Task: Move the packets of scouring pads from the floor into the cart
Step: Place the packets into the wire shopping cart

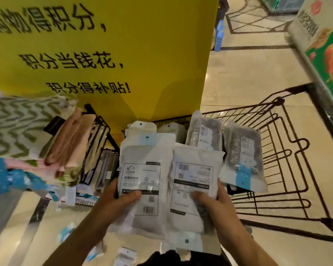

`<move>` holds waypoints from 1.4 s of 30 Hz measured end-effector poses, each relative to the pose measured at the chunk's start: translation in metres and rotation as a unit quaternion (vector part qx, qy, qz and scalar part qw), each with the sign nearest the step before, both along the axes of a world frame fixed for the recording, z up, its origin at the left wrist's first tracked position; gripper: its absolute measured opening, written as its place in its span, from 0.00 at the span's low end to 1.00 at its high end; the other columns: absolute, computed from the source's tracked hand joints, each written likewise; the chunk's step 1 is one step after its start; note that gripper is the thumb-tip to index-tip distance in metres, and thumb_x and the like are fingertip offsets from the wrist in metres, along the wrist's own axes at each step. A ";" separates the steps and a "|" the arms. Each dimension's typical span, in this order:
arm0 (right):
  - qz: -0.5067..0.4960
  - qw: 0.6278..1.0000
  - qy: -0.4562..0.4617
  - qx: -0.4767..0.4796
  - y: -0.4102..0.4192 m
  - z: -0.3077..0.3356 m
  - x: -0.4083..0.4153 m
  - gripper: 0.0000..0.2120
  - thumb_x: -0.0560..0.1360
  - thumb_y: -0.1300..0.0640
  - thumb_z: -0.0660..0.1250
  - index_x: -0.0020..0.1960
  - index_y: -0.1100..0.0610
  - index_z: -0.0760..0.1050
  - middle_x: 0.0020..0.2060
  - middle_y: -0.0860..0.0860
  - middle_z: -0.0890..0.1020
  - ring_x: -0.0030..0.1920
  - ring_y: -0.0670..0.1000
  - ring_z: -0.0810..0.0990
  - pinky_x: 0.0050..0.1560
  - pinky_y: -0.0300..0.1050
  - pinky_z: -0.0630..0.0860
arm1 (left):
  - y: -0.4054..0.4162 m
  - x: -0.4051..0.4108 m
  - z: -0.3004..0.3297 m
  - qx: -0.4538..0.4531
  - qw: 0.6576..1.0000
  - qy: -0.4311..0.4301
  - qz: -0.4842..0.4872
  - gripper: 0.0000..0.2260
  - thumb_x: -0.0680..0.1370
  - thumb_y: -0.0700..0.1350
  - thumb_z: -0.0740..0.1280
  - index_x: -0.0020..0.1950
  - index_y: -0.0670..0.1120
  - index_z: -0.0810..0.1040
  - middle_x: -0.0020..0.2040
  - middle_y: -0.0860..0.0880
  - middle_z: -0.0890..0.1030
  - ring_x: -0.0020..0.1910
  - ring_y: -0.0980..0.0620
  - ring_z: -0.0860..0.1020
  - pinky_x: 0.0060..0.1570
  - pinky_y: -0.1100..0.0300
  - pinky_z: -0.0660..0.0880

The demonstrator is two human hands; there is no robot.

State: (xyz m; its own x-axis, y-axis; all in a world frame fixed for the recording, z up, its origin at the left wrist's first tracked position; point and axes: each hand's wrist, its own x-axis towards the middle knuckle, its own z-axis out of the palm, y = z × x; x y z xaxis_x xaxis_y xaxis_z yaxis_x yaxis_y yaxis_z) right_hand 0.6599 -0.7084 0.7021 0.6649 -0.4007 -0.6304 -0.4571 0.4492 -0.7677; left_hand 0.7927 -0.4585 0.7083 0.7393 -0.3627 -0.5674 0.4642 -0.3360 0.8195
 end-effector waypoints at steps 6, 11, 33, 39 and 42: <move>0.064 0.998 0.012 -0.014 -0.025 0.001 0.072 0.16 0.76 0.63 0.75 0.60 0.51 0.79 0.50 0.62 0.86 0.53 0.70 0.85 0.59 0.75 0.78 | -0.026 0.050 0.009 0.004 0.999 -0.045 0.029 0.32 0.59 0.52 0.85 0.62 0.50 0.82 0.43 0.52 0.89 0.38 0.55 0.87 0.34 0.63 0.80; 0.069 0.995 0.004 -0.066 -0.030 -0.012 0.133 0.17 0.76 0.63 0.75 0.59 0.48 0.77 0.47 0.44 0.88 0.46 0.44 0.86 0.42 0.38 0.80 | -0.034 0.097 -0.010 0.039 0.994 -0.049 0.089 0.20 0.74 0.37 0.78 0.63 0.52 0.81 0.53 0.48 0.89 0.47 0.49 0.88 0.44 0.52 0.85; 0.062 0.974 0.142 -0.166 -0.016 -0.077 0.272 0.26 0.75 0.51 0.74 0.71 0.48 0.71 0.63 0.49 0.85 0.63 0.56 0.84 0.64 0.48 0.80 | -0.059 0.210 -0.127 0.111 0.989 -0.032 0.097 0.25 0.73 0.36 0.79 0.67 0.48 0.76 0.57 0.45 0.84 0.58 0.39 0.82 0.53 0.47 0.81; 0.053 0.983 0.143 -0.106 -0.015 -0.095 0.274 0.25 0.74 0.57 0.77 0.67 0.47 0.69 0.62 0.50 0.85 0.59 0.54 0.86 0.60 0.53 0.85 | -0.060 0.226 -0.145 0.111 0.990 -0.005 0.091 0.29 0.74 0.33 0.76 0.73 0.45 0.73 0.61 0.43 0.81 0.60 0.40 0.79 0.59 0.46 0.76; 0.050 0.980 0.153 -0.117 -0.016 -0.103 0.275 0.26 0.76 0.58 0.75 0.71 0.51 0.69 0.64 0.53 0.84 0.62 0.56 0.84 0.61 0.53 0.84 | -0.063 0.231 -0.153 0.115 0.989 0.021 0.090 0.28 0.74 0.33 0.77 0.71 0.45 0.74 0.61 0.42 0.83 0.60 0.38 0.81 0.64 0.38 0.77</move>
State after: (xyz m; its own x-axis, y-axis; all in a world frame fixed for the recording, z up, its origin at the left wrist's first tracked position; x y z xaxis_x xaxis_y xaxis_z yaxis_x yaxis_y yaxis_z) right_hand 0.9348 -0.7245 0.5994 0.5021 -0.5008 -0.7050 -0.7153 0.2176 -0.6640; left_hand 1.0238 -0.5218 0.5558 0.7544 -0.0839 -0.6510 0.5655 -0.4205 0.7095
